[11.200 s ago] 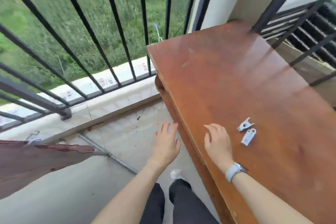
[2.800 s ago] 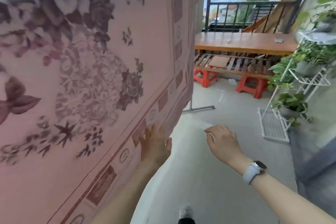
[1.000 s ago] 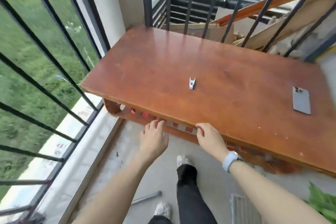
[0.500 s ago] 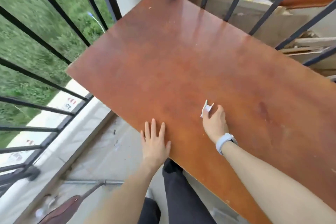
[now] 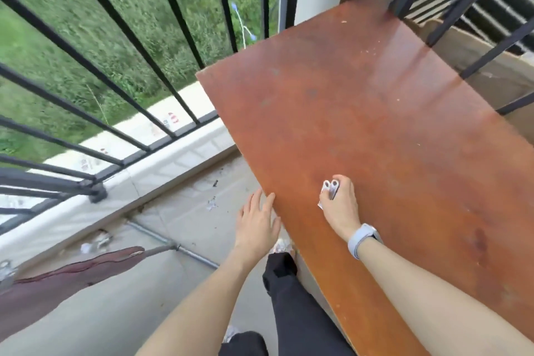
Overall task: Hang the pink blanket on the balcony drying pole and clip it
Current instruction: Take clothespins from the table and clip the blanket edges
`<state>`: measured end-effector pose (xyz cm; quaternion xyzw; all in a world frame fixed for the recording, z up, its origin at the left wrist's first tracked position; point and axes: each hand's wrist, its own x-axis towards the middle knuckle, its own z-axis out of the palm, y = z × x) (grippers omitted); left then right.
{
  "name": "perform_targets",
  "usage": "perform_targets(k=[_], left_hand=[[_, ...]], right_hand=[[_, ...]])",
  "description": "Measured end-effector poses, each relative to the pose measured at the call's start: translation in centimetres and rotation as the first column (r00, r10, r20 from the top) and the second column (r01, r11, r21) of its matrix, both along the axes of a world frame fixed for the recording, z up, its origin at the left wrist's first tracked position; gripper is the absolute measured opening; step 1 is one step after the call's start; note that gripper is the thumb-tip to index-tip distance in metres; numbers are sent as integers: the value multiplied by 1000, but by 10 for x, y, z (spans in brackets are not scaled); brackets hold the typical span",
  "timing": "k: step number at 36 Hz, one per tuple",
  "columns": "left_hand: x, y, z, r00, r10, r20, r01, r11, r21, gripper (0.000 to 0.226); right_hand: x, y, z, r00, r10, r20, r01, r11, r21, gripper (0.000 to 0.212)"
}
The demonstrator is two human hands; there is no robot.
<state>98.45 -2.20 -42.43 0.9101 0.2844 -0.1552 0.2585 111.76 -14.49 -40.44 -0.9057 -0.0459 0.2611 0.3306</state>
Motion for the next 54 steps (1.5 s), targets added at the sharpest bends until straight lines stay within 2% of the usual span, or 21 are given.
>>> perform_targets(k=[5,12,14,17,23,26,30,33,35,40,47,50,54], left_hand=[[-72,32,20,954,279,109,-281,960,0,50],[-244,61,46,784,531,321,-586,803,103,48],[-304,65,54,727,591,351,-664,734,139,48],[-402,66,69,646,661,383,-758,613,221,47],[-590,50,105,398,800,449,-907,267,327,48],[-667,43,124,274,837,474,-929,103,355,51],[-752,39,145,159,835,527,-915,-77,397,51],[-808,46,157,72,826,560,-895,-193,401,51],[-847,57,162,47,817,575,-880,-238,410,50],[-957,115,178,-9,799,602,-864,-309,397,49],[-1108,212,217,-67,803,592,-839,-367,402,48],[-1163,236,232,-87,787,611,-826,-400,397,49],[-1240,252,236,-131,786,604,-817,-431,384,49]], right_hand=[[-55,53,23,960,279,33,-281,952,119,48],[-198,127,61,802,572,173,-597,778,196,43],[-251,146,70,746,634,204,-666,707,238,42],[-339,176,77,617,744,257,-783,546,298,39],[-519,224,108,327,870,370,-922,208,327,32],[-605,244,128,159,894,420,-941,9,338,37],[-706,268,153,-22,882,470,-910,-212,356,45],[-776,287,167,-116,845,523,-857,-352,378,36],[-822,304,175,-157,815,558,-825,-419,380,25],[-935,369,196,-224,751,621,-760,-533,371,27],[-1096,473,225,-234,767,598,-703,-558,440,32],[-1168,507,233,-265,754,601,-680,-588,438,26],[-1258,534,237,-296,726,621,-648,-630,428,33]])
